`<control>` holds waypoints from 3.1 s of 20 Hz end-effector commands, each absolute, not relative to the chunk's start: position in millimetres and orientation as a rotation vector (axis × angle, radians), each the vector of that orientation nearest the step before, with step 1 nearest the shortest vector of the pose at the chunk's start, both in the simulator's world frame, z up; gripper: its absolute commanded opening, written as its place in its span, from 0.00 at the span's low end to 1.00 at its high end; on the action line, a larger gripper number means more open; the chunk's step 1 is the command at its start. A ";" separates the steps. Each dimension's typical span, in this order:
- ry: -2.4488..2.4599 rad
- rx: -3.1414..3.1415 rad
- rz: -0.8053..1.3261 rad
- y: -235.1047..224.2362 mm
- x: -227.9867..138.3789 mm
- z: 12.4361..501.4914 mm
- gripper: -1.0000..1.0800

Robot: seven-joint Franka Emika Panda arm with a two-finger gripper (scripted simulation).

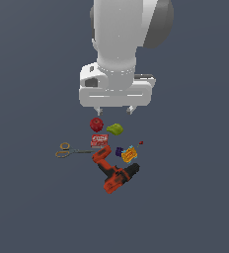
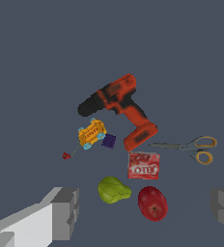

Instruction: Pick up a designated object from a clutter of objects.

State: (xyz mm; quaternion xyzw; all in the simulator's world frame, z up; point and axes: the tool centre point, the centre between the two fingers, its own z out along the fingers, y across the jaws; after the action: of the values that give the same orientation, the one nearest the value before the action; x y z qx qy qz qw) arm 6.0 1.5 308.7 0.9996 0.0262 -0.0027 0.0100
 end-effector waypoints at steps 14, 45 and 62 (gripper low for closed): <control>0.086 3.143 0.061 16.1 18.1 324.5 0.96; 0.780 3.038 0.039 -61.4 37.5 232.0 0.96; 1.271 2.866 0.022 -119.8 33.8 161.7 0.96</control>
State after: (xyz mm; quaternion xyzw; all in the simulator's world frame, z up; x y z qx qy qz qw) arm 34.7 -114.6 168.0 0.9203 0.3911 0.0073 0.0030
